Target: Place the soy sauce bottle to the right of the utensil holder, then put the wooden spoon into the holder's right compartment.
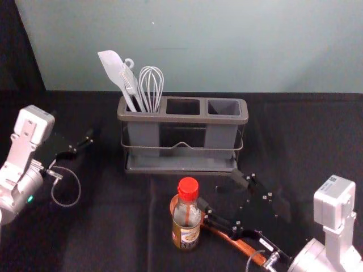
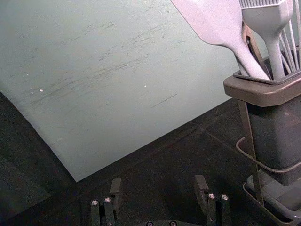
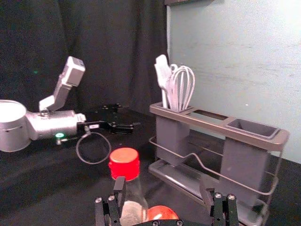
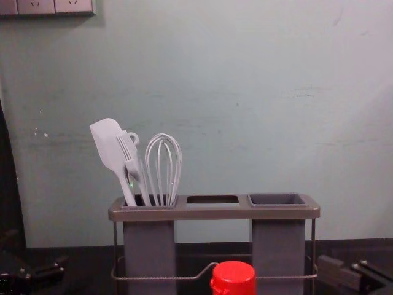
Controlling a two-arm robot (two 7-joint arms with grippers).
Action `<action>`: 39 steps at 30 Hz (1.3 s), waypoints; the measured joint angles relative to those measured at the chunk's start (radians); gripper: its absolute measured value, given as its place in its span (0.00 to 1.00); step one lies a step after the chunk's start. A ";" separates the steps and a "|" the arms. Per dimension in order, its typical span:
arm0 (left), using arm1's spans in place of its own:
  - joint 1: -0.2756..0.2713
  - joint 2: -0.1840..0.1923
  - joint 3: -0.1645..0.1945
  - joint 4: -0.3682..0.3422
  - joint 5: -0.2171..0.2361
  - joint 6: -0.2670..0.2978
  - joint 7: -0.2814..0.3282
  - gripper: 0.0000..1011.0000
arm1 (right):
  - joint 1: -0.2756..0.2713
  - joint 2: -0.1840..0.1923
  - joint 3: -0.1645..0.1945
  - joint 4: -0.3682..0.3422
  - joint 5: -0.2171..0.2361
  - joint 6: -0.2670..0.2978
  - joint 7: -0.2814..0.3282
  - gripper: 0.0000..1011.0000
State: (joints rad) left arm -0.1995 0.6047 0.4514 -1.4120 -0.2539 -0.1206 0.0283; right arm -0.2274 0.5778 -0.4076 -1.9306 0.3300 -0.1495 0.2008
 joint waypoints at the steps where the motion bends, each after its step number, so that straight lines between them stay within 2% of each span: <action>1: 0.000 0.000 0.000 0.000 0.000 0.000 0.000 0.99 | 0.000 -0.003 0.000 -0.001 0.004 0.003 0.011 0.99; 9: 0.000 0.000 0.000 0.000 0.000 0.000 0.000 0.99 | 0.019 -0.038 -0.014 0.013 0.006 0.011 0.053 0.99; 23: 0.000 0.000 0.000 0.000 0.000 0.000 0.000 0.99 | 0.083 -0.137 -0.052 0.078 -0.069 0.028 0.079 0.99; 36: 0.000 0.000 0.000 0.000 0.000 0.000 0.000 0.99 | 0.097 -0.186 -0.049 0.110 -0.117 0.024 0.098 0.99; 39: 0.000 0.000 0.000 0.000 0.000 0.000 0.000 0.99 | 0.094 -0.191 -0.043 0.110 -0.127 0.020 0.100 0.94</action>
State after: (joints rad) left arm -0.1996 0.6047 0.4514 -1.4120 -0.2539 -0.1205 0.0283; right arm -0.1338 0.3869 -0.4506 -1.8201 0.2027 -0.1295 0.3003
